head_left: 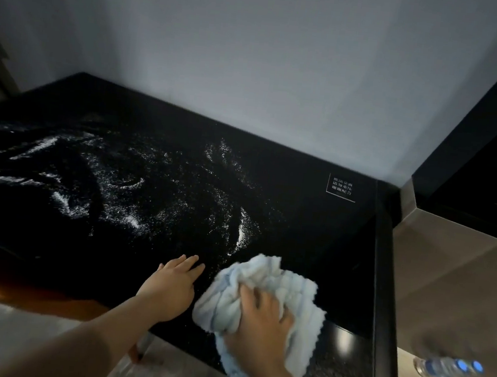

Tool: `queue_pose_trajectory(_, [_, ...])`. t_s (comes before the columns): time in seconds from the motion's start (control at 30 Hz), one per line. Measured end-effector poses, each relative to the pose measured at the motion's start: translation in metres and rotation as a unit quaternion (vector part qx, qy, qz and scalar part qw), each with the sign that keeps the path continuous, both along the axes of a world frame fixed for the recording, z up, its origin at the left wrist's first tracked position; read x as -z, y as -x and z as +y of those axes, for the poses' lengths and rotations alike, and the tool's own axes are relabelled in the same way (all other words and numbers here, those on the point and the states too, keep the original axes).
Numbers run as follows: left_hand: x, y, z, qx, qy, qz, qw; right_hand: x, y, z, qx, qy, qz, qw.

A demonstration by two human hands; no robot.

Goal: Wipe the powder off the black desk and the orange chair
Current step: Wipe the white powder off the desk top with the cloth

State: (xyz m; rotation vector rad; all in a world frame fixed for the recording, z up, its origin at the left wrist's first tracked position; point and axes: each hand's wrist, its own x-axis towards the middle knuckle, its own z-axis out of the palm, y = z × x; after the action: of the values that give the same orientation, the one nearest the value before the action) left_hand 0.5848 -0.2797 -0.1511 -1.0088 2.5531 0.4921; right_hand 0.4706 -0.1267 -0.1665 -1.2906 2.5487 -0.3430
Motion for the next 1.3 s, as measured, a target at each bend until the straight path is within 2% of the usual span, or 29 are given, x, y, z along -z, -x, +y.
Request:
queue_pose_trajectory(0.07, [0.0,-0.003,0.001,-0.002,-0.002,0.003,1.0,-0.003,0.019,0.006,-0.015,0.013,-0.009,1.0])
queue_pose_trajectory(0.13, [-0.001,-0.005,0.002,0.002,-0.011,0.005,1.0,-0.007,0.061,0.023,0.078,0.032,-0.014,0.996])
queue_pose_trajectory(0.2, [-0.002,-0.006,0.003,0.002,-0.015,0.006,1.0,-0.014,0.102,0.044,0.208,0.023,-0.01,0.978])
queue_pose_trajectory(0.27, [-0.003,-0.005,0.004,-0.001,-0.016,0.009,1.0,-0.016,0.109,0.049,0.277,-0.012,0.036,0.96])
queue_pose_trajectory(0.3, [-0.003,-0.005,0.004,-0.002,-0.018,0.01,1.0,-0.017,0.097,0.044,0.271,-0.037,0.061,0.96])
queue_pose_trajectory(0.37, [-0.004,-0.005,0.003,-0.004,-0.023,0.01,1.0,-0.019,0.054,0.027,0.211,-0.064,0.057,0.974])
queue_pose_trajectory(0.47, [-0.003,-0.005,0.002,-0.002,-0.012,0.006,1.0,-0.017,0.004,0.014,0.065,-0.009,0.056,0.996])
queue_pose_trajectory(0.53, [-0.002,-0.005,0.0,0.006,-0.008,0.001,1.0,-0.018,0.001,0.01,-0.028,-0.004,0.079,0.996])
queue_pose_trajectory(0.6, [-0.004,-0.007,-0.003,0.021,-0.012,-0.005,1.0,-0.013,0.03,0.008,-0.045,-0.037,0.061,0.996])
queue_pose_trajectory(0.7, [-0.004,-0.013,-0.01,0.043,-0.023,-0.003,0.999,-0.014,0.081,0.016,0.166,-0.024,0.054,0.984])
queue_pose_trajectory(0.77, [-0.004,-0.018,-0.015,0.052,-0.023,0.015,0.998,-0.015,0.083,0.014,0.243,-0.043,0.072,0.966])
queue_pose_trajectory(0.83, [-0.004,-0.027,-0.026,0.041,-0.031,0.035,0.998,-0.012,0.061,0.004,0.248,-0.083,0.099,0.96])
queue_pose_trajectory(0.9, [-0.006,-0.039,-0.039,0.036,-0.03,0.042,0.998,-0.009,0.027,-0.012,0.241,-0.082,0.092,0.963])
queue_pose_trajectory(1.1, [-0.004,-0.069,-0.068,0.065,-0.003,0.022,0.998,0.008,-0.052,-0.05,0.105,-0.048,0.065,0.991])
queue_pose_trajectory(1.17, [-0.002,-0.079,-0.075,0.082,0.002,0.007,0.997,0.006,-0.044,-0.045,0.153,-0.044,0.076,0.984])
queue_pose_trajectory(1.27, [-0.002,-0.092,-0.078,0.101,-0.001,-0.011,0.995,-0.003,-0.027,-0.028,0.331,-0.032,0.063,0.941])
queue_pose_trajectory(1.3, [-0.002,-0.095,-0.079,0.107,-0.005,-0.01,0.994,-0.004,-0.031,-0.027,0.359,-0.036,0.048,0.932])
